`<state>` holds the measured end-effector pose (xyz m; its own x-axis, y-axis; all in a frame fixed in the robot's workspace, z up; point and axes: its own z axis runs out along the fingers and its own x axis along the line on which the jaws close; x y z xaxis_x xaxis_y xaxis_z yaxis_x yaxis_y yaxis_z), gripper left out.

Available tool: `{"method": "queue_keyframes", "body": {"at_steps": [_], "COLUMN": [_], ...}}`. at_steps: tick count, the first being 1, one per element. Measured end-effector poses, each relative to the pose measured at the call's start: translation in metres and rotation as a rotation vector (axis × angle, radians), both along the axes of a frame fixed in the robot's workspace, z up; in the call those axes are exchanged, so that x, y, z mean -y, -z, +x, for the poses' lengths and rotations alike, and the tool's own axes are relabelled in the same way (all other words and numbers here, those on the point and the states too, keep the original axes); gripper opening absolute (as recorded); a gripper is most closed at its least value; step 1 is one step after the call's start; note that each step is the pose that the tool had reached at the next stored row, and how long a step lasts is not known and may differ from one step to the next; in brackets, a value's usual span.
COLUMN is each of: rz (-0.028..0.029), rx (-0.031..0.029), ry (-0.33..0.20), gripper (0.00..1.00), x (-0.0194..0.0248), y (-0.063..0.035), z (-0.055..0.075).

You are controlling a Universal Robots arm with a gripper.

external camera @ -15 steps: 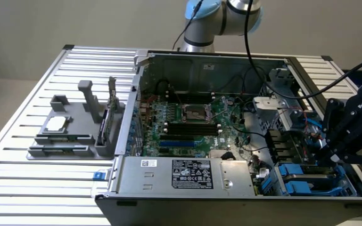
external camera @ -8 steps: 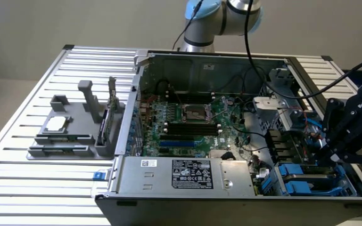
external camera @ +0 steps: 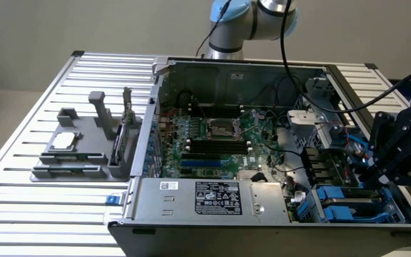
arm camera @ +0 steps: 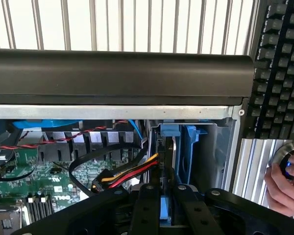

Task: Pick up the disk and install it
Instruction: 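Insert the first disk wire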

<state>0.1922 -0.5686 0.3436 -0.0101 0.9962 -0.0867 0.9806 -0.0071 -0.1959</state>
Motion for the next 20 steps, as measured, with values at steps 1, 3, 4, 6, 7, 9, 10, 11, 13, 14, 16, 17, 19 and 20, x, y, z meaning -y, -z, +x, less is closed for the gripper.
{"method": "queue_keyframes", "body": {"at_steps": [1,3,4,6,7,9,10,11,13,14,16,17,19,20], "rz": [-0.0001,-0.0003,-0.0003,-0.0002,-0.0002,-0.0003,-0.0003,-0.0005,-0.0007,-0.0006,-0.0007,-0.0007,-0.0007,-0.0006], "rx": [-0.0007,-0.0014,-0.0016,-0.0020,-0.0020,-0.0021,-0.0021,-0.0021,-0.0022,-0.0022,-0.0022,-0.0022,-0.0023,-0.0024], "ry": [0.000,0.000,0.000,0.000,0.000,0.000,0.000,0.000,0.000,0.000,0.000,0.000,0.000,0.000], "gripper": [0.16,0.16,0.16,0.16,0.16,0.16,0.16,0.16,0.16,0.16,0.16,0.16,0.16,0.16], "x": [0.0001,0.0002,0.0003,0.0005,0.0006,0.0008,0.0008,0.0008,0.0009,0.0009,0.0009,0.0009,0.0009,0.0009], "y": [0.0001,0.0004,0.0006,0.0010,0.0013,0.0019,0.0021,0.0021,0.0022,0.0023,0.0025,0.0027,0.0029,0.0031], "z": [0.0001,0.0003,0.0003,0.0002,0.0003,0.0003,0.0003,0.0003,0.0003,0.0003,0.0002,0.0002,0.0001,-0.0001]}}
